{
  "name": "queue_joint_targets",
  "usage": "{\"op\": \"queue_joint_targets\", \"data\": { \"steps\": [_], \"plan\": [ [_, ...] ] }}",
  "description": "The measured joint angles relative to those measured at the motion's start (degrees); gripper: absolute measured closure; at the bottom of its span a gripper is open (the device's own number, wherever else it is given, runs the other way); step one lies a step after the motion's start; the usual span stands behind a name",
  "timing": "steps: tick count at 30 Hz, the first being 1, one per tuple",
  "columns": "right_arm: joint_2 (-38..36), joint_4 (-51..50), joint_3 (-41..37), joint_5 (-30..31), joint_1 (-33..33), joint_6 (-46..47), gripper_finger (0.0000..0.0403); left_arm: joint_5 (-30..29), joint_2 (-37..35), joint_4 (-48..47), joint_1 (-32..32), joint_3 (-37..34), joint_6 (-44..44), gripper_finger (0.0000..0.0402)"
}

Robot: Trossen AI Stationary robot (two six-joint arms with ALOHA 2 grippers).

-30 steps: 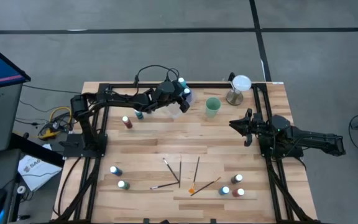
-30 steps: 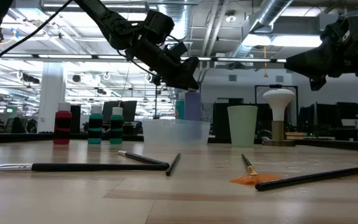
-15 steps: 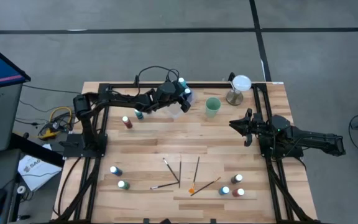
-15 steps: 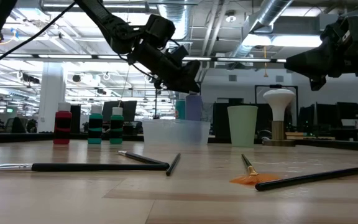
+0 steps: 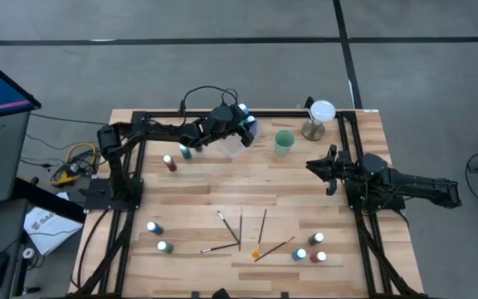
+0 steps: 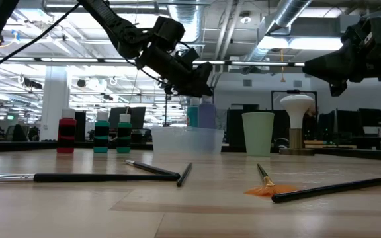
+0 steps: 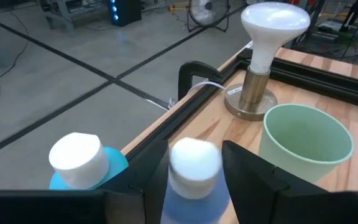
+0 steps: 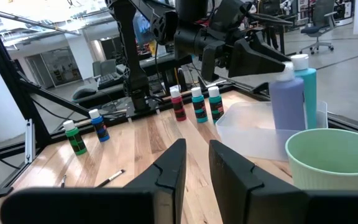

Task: Pick & Place Paint Supplies
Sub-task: Put the large blue paint bottle into the transparent bin, then put the top small green paint bottle into the transparent bin

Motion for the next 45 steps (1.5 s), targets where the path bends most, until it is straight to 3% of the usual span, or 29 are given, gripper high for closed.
{"op": "queue_joint_targets", "data": {
  "steps": [9,15,22,30,35,38,41,45],
  "plan": [
    [0.0,0.0,0.0,0.0,0.0,0.0,0.0337,2.8,-0.8,-0.4,0.2,0.0,2.7,0.0247],
    [0.0,0.0,0.0,0.0,0.0,0.0,0.0337,5.1,-5.9,-6.9,0.1,0.0,5.1,0.0201],
    [0.0,0.0,0.0,0.0,0.0,0.0,0.0337,4.2,-17.8,-22.1,0.1,0.0,7.8,0.0142],
    [0.0,0.0,0.0,0.0,0.0,0.0,0.0337,4.1,-33.3,-44.8,3.0,-2.4,7.6,0.0127],
    [0.0,0.0,0.0,0.0,0.0,0.0,0.0337,5.2,-41.5,-42.2,6.1,-12.1,4.9,0.0128],
    [0.0,0.0,0.0,0.0,0.0,0.0,0.0337,5.4,-44.6,-34.4,7.4,-20.0,4.8,0.0128],
    [0.0,0.0,0.0,0.0,0.0,0.0,0.0337,5.5,-45.7,-26.3,7.8,-26.1,3.4,0.0128],
    [0.0,0.0,0.0,0.0,0.0,0.0,0.0337,3.1,-45.1,-23.1,7.8,-31.7,1.1,0.0128]
  ]
}}
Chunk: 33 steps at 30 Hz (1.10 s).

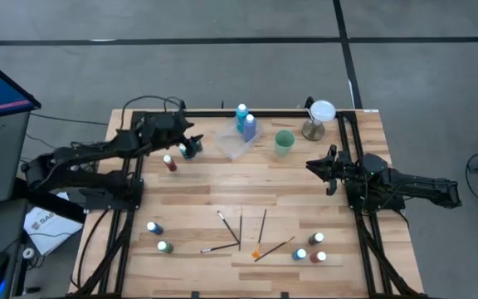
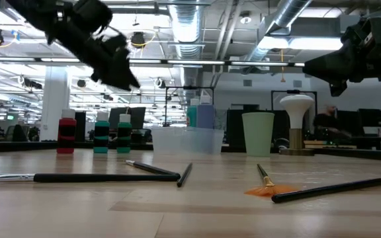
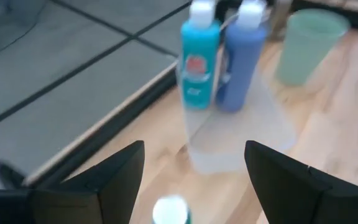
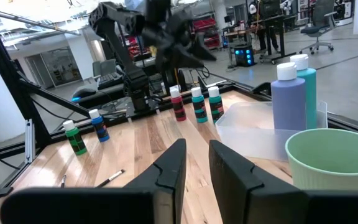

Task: Pick & Place Paint Supplies
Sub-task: Put the top small green paint bottle into the transparent bin

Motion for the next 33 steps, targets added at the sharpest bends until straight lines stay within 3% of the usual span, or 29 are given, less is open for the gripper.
{"op": "queue_joint_targets", "data": {
  "steps": [7,18,24,33],
  "plan": [
    [0.0,0.0,0.0,0.0,0.0,0.0,0.0337,-2.7,0.0,7.5,0.0,-6.9,-1.1,0.0128],
    [0.0,0.0,0.0,0.0,0.0,0.0,0.0337,-2.8,0.2,9.7,-0.1,-10.0,2.2,0.0128],
    [0.0,0.0,0.0,0.0,0.0,0.0,0.0337,-2.8,1.2,9.9,-0.1,-10.2,2.7,0.0128],
    [0.0,0.0,0.0,0.0,0.0,0.0,0.0337,-3.7,9.2,10.1,-0.1,-7.1,3.7,0.0128]
  ]
}}
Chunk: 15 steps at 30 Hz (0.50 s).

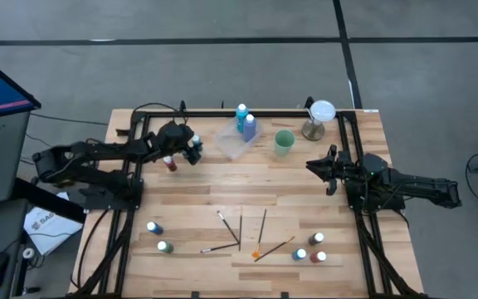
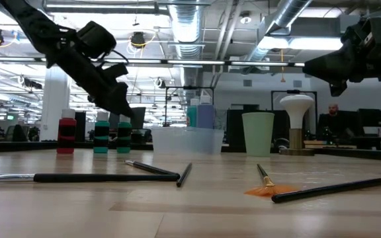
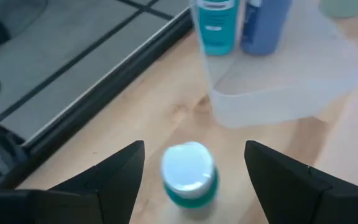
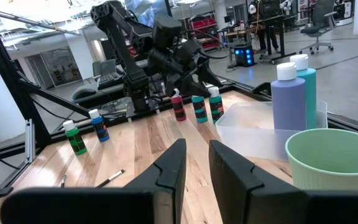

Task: Pick & Place Paint Supplies
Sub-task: Put the top small green paint bottle into the transparent bin

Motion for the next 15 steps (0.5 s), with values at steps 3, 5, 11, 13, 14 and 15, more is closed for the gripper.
{"op": "queue_joint_targets", "data": {
  "steps": [3,5,11,13,14,15],
  "plan": [
    [0.0,0.0,0.0,0.0,0.0,0.0,0.0337,-0.2,0.7,-0.2,0.0,0.3,0.0,0.0128],
    [0.0,0.0,0.0,0.0,0.0,0.0,0.0337,-0.3,0.7,-0.1,0.0,0.3,-0.2,0.0128],
    [0.0,0.0,0.0,0.0,0.0,0.0,0.0337,-0.3,0.7,-0.2,0.0,0.3,-0.4,0.0161],
    [0.0,0.0,0.0,0.0,0.0,0.0,0.0337,-0.1,0.7,-0.2,0.0,0.3,-0.5,0.0186],
    [0.0,0.0,0.0,0.0,0.0,0.0,0.0337,-0.1,0.7,-0.2,0.0,0.3,-0.5,0.02],
    [0.0,0.0,0.0,0.0,0.0,0.0,0.0337,-0.1,0.7,-0.2,0.0,0.3,-0.5,0.0213]
  ]
}}
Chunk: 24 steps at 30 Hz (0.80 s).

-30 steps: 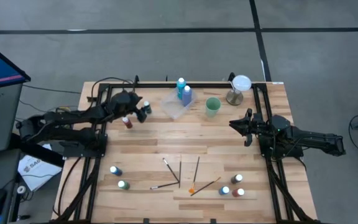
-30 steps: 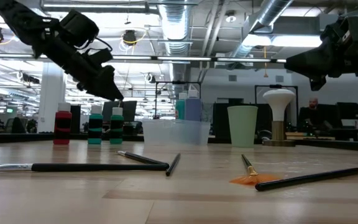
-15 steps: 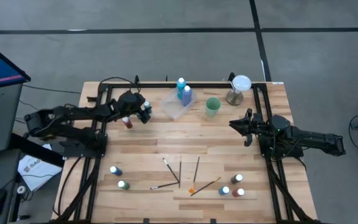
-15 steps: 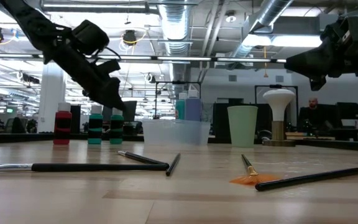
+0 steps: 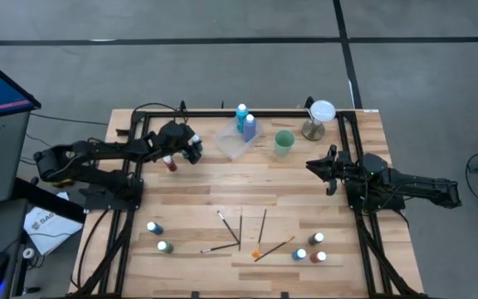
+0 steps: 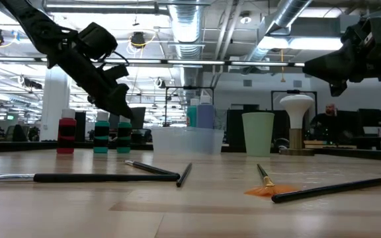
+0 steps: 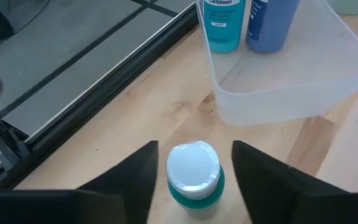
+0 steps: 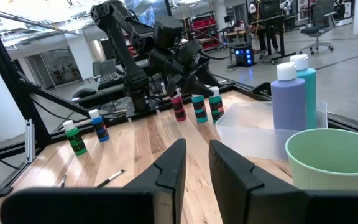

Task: Pick & Place Paint Supplies
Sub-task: Put the top small green paint bottle into the transparent bin

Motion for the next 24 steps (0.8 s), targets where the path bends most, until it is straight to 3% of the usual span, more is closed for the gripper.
{"op": "queue_joint_targets", "data": {
  "steps": [8,20,24],
  "plan": [
    [0.0,0.0,0.0,0.0,0.0,0.0,0.0337,0.0,0.0,0.0,0.0,0.0,0.2,0.0284],
    [0.0,0.0,0.0,0.0,0.0,0.0,0.0337,-0.5,-0.9,-1.0,0.0,0.8,0.0,0.0287],
    [0.0,0.0,0.0,0.0,0.0,0.0,0.0337,-3.3,-2.2,-0.5,0.0,2.9,0.0,0.028]
  ]
}}
